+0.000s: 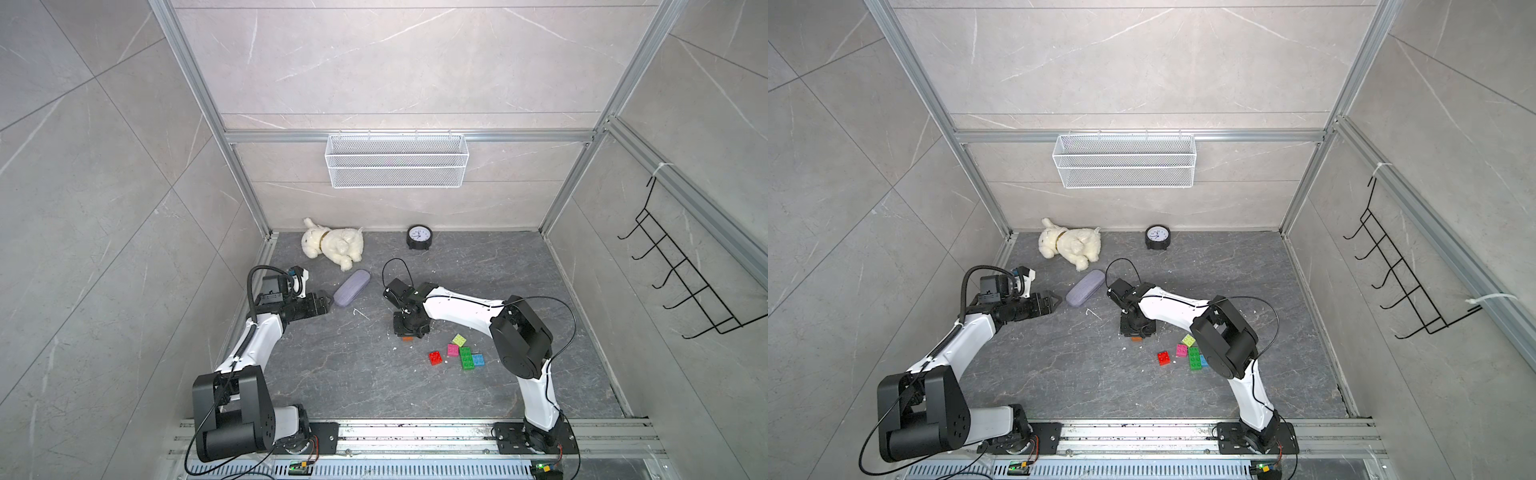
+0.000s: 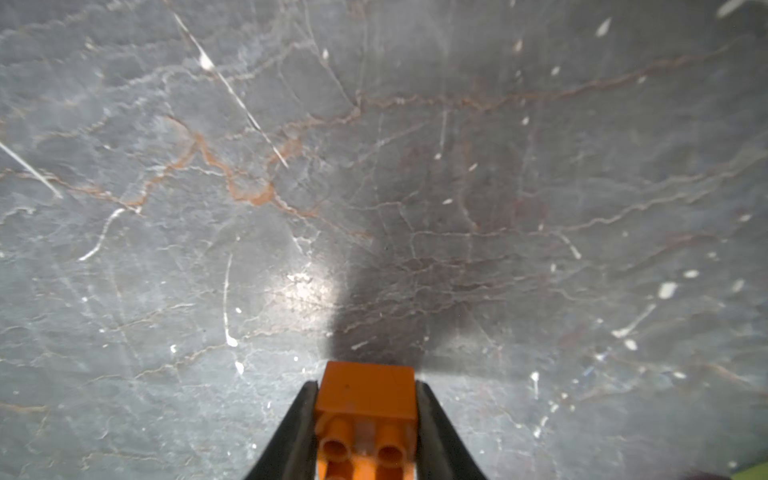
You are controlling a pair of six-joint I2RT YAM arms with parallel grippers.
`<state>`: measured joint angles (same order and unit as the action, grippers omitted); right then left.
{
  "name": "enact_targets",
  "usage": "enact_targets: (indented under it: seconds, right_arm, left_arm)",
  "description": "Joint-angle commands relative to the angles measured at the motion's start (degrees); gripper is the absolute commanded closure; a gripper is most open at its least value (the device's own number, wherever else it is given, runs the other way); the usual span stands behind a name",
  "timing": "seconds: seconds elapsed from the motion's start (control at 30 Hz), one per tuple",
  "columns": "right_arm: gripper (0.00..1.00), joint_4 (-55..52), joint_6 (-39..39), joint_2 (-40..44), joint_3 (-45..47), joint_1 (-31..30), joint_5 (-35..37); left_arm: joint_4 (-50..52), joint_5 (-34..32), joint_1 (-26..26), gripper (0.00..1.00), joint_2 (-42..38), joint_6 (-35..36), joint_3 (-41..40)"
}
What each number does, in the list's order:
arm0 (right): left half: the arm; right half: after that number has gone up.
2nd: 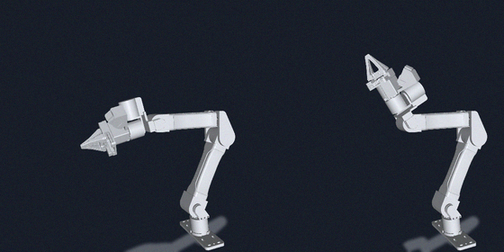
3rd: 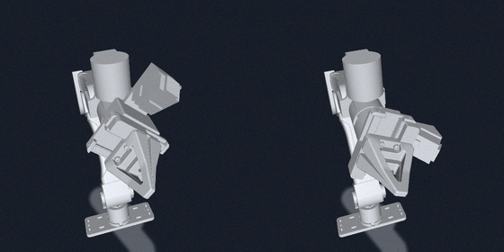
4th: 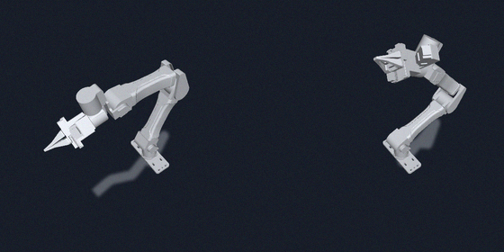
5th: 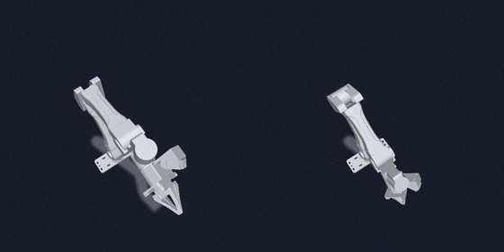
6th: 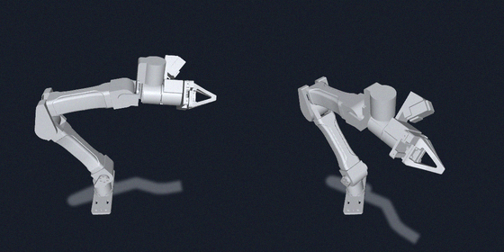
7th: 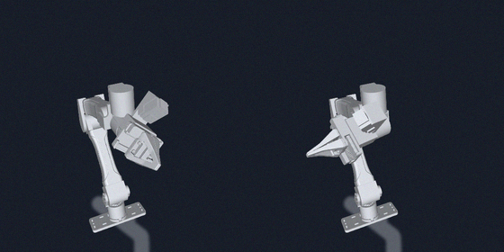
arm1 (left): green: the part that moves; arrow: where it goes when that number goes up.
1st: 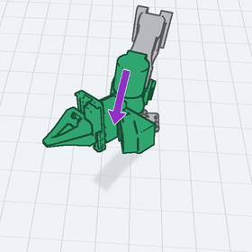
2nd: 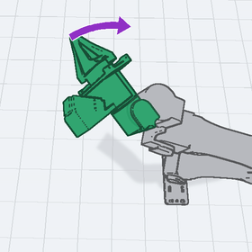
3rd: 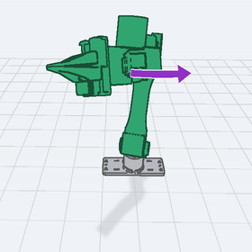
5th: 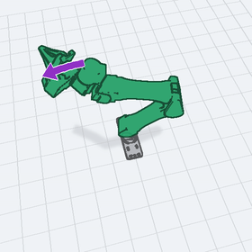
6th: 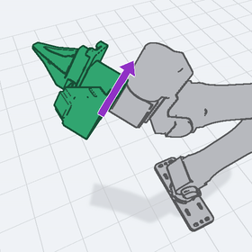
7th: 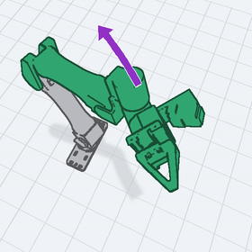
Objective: Assemble the letter y with lego
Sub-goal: Place the lego brick at the center of the board.
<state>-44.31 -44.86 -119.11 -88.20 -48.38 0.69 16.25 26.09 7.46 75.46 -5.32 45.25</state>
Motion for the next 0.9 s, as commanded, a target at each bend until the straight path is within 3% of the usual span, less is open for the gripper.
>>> enact_targets:
  seconds: [0.0, 0.17, 0.27, 0.43, 0.57, 0.67, 0.87]
  right_arm:
    - [0.64, 0.1, -2.8, -0.9, 0.2, -0.1, 0.6]
    - [0.61, 1.3, -5.0, -0.1, 2.2, -0.1, 0.9]
    - [0.52, 2.1, -5.5, 2.1, 3.6, -0.2, 2.2]
    - [0.47, 5.0, 1.8, 10.3, 7.2, -0.3, 6.2]
    - [0.45, 6.2, 17.2, 19.0, 11.6, -0.1, 12.4]
    - [0.44, 10.7, 34.1, 27.0, 18.6, 1.0, 12.4]
    - [0.4, 12.2, 67.3, 37.8, 29.0, 8.1, -7.6]
  left_arm:
    - [-1.3, 1.7, 0.3, 0.09, -1.6, -0.2, -0.4]
    - [-1.8, 2.1, 0.3, 0.09, -1.6, -0.7, -0.9]
    - [-1.7, 2.1, 0.3, 0.09, -1.7, -0.7, -0.9]
    - [-2.6, 3.7, 0.2, 0.09, -1.7, -0.1, -1.6]
    - [-6.6, 12.7, -0.5, 0.1, -0.9, -1.5, -4.4]
    - [-7.5, 14.4, -2.4, 0.1, -0.8, -0.8, -5.4]
    - [-7.5, 13.5, -4.0, 0.1, -0.1, 0.3, -5.4]
